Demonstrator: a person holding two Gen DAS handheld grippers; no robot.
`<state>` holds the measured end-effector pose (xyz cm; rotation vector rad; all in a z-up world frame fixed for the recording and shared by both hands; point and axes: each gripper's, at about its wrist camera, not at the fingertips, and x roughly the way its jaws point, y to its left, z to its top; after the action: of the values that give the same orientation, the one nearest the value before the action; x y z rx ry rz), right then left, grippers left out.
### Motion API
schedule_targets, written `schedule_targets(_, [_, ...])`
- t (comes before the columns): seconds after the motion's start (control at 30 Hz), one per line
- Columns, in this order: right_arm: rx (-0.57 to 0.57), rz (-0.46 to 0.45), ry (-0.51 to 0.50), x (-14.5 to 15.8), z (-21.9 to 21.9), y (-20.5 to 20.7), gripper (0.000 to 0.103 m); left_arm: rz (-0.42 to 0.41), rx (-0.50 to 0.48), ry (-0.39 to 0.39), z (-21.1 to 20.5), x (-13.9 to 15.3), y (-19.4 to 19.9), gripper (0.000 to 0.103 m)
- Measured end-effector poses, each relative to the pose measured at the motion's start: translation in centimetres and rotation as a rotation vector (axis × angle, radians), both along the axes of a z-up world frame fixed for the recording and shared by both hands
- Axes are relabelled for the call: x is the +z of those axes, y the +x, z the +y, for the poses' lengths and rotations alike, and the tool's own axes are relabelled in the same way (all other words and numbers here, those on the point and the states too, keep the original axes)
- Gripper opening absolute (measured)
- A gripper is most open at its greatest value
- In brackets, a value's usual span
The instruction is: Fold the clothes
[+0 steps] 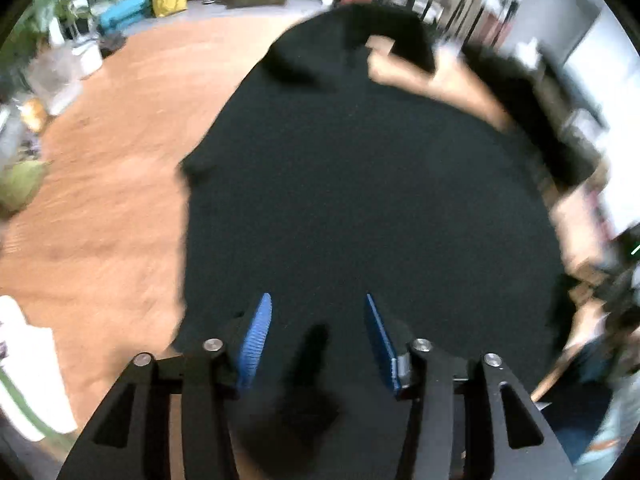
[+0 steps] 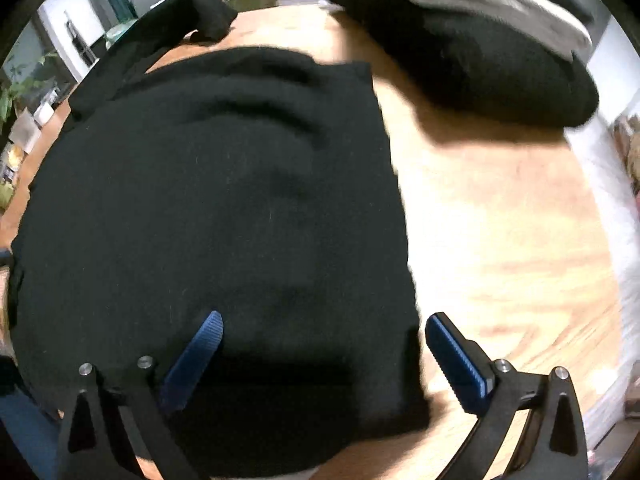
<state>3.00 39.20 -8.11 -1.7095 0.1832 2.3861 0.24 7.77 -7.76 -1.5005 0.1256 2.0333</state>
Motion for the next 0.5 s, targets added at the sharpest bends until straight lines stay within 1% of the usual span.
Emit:
schedule_targets(0.03, [0.012,-0.005,0.015,0.5,0.0,-0.7,0.103,-0.026,0.011,0.042,0.1,0.2,-1.0,0.070])
schedule_targets(0.13, [0.060,-0.036,0.031,2.1,-0.3,-3.2,0.103,-0.108,0.037,0.103,1.0,-1.0,-4.2,0.070])
schedule_targets(0.17, [0.077,-0.051,0.031,2.7,-0.4,-4.0,0.102,-0.125,0.053,0.113,0.6,-1.8,-5.0,0.070])
schedule_targets(0.2, [0.099,-0.066,0.036,3.8,-0.3,-4.9,0.101,-0.126,0.073,0.111,-0.1,-2.2,-5.9,0.070])
schedule_targets(0.23, [0.121,-0.080,0.042,4.8,-0.2,-5.9,0.099,-0.103,0.087,0.100,-0.5,-2.0,-6.7,0.070])
schedule_targets(0.27, [0.141,-0.092,0.050,5.8,0.0,-6.9,0.098,-0.086,0.092,0.096,-0.8,-1.7,-7.6,0.070])
schedule_targets(0.37, [0.177,-0.068,0.127,9.8,1.3,-10.1,0.101,-0.070,0.049,0.122,-0.1,0.2,-10.4,0.070])
schedule_targets(0.43, [0.208,-0.065,0.163,11.3,2.1,-12.5,0.103,-0.059,0.020,0.139,0.3,1.5,-12.3,0.071])
schedule_targets(0.5, [0.268,-0.080,0.200,11.8,2.6,-14.6,0.102,-0.053,0.016,0.174,0.3,1.8,-13.8,0.071])
